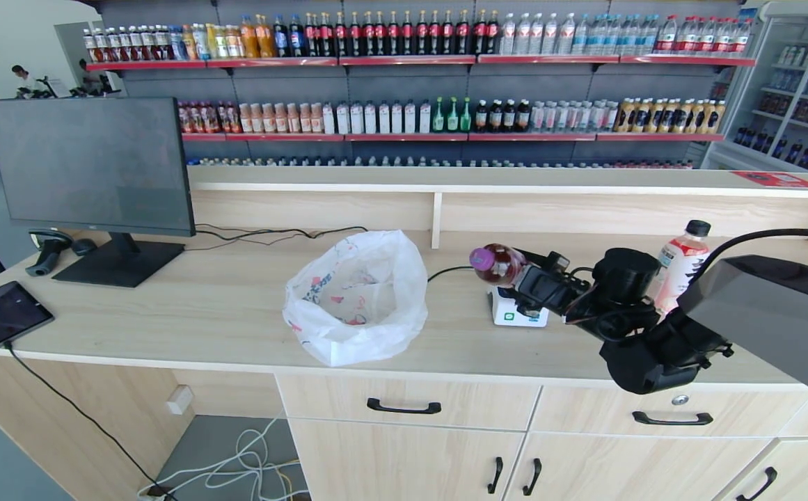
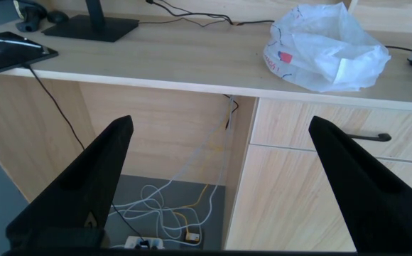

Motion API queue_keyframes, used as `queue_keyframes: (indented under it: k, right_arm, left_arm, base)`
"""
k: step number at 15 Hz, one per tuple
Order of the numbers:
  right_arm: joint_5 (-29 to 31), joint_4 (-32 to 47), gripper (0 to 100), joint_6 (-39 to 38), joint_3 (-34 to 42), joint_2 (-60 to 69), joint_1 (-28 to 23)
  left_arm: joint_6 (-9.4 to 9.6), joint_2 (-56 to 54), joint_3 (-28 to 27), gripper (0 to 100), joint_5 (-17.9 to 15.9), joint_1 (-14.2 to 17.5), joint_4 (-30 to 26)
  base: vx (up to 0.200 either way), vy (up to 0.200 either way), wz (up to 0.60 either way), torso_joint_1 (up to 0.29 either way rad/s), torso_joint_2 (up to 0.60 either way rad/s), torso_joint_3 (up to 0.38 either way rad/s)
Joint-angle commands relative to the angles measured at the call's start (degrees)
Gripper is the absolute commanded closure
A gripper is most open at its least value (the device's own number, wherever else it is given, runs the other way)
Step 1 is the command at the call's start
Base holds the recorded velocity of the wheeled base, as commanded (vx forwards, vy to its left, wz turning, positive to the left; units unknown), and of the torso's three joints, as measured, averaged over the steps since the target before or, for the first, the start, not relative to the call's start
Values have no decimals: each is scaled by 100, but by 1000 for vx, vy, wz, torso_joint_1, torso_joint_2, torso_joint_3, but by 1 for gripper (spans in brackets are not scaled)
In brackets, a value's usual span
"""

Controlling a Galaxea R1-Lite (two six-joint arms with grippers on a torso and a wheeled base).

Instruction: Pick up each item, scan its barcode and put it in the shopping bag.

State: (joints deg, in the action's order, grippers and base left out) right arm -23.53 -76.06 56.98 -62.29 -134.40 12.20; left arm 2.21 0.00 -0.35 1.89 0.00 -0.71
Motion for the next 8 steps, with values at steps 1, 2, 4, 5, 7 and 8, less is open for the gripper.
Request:
queue_keyframes:
  k: [1,2,4,5,7,8]
  right_arm:
    - [-3,-14,100,-20,-11,10,-7]
    - [-3,-14,100,-47,-11,19,1]
    - [-3,-6,100,-275,7,248,116]
    - [-3,-6,100,-372,86,450,133]
    - [-3,-41,100,-547,385,784,133]
    - [-3,-41,100,-583,604,1004,133]
  left_arm:
    - [-1,0,0,0,4,0,0]
    - [8,0,0,0,4,0,0]
    - [-1,0,0,0,4,0,0]
    - [-1,0,0,0,4,0,0]
    - [-1,0,0,0,4,0,0]
    - [8,0,0,0,4,0,0]
  base:
    - [0,0,0,0,0,0]
    - [0,0,0,0,0,0]
    - [0,0,0,0,0,0]
    - [0,0,0,0,0,0]
    - [0,0,0,0,0,0]
    - [0,0,0,0,0,0]
